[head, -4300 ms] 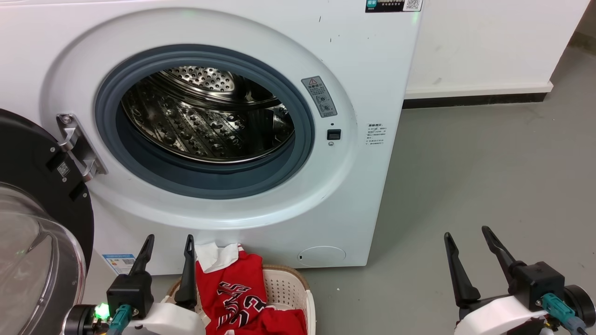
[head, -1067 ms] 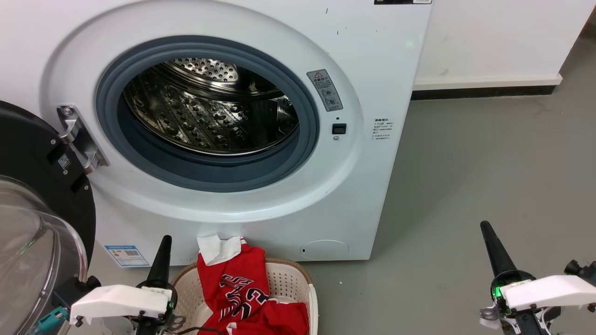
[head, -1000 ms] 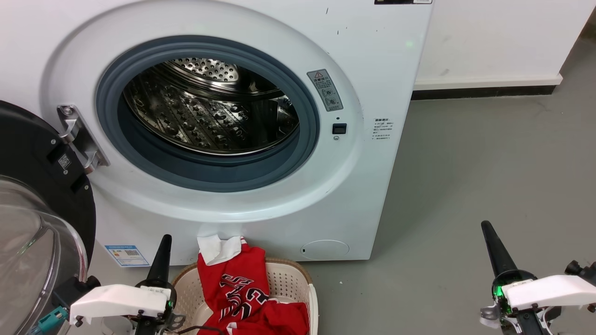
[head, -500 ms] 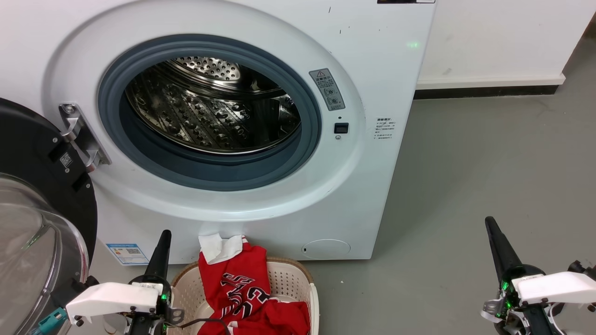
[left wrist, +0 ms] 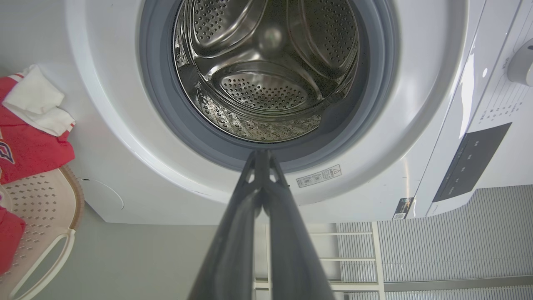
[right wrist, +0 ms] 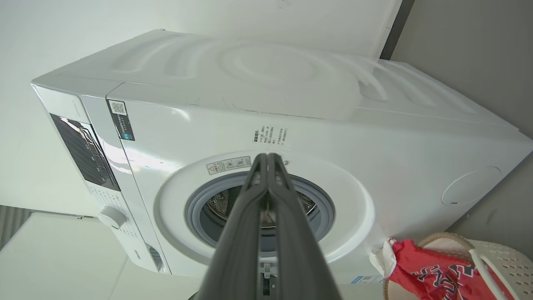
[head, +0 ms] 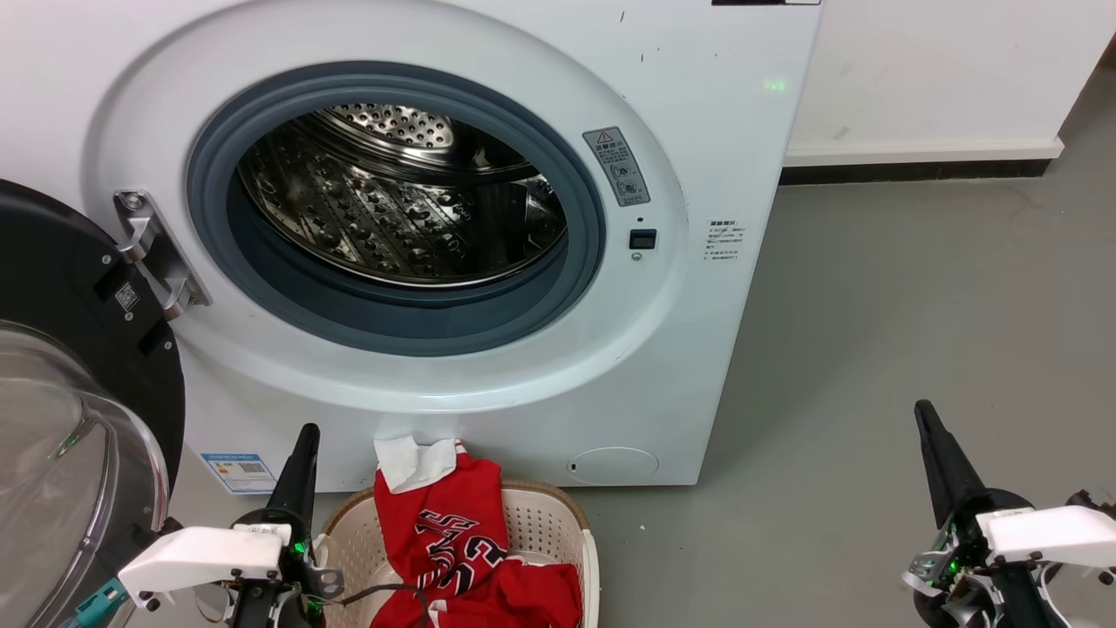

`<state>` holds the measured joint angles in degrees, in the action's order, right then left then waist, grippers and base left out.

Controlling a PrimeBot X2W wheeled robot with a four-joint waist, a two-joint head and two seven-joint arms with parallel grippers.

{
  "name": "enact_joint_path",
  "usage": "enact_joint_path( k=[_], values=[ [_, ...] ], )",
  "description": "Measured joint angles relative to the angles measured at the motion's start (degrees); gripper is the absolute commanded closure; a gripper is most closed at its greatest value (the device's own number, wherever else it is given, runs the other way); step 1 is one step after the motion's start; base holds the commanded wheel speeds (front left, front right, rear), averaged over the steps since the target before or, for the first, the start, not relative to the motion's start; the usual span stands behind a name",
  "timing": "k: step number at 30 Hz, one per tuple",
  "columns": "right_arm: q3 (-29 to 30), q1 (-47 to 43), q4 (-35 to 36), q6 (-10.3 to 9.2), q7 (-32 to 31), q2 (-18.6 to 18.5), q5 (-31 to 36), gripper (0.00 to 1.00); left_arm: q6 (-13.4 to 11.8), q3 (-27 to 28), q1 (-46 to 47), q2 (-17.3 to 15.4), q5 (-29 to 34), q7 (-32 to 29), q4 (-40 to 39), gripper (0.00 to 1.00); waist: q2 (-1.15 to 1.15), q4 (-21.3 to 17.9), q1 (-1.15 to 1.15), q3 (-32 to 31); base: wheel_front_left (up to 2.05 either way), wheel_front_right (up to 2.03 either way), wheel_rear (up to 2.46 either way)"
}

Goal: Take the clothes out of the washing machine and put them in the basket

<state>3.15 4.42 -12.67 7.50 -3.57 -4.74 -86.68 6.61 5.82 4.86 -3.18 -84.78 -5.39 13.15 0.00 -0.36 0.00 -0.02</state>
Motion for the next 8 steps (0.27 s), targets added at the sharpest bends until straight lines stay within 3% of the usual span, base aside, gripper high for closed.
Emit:
enact_joint_path(
  k=[8],
  values=[
    [0.7,0.7,-0.7,0.00,-0.6,0.1,-4.6,1.00,0.5,0.4,0.7,0.2,-4.6,-0.6,0.6,1.00,0.00,0.2,0.00,0.1,0.00,0.00,0.00]
  ],
)
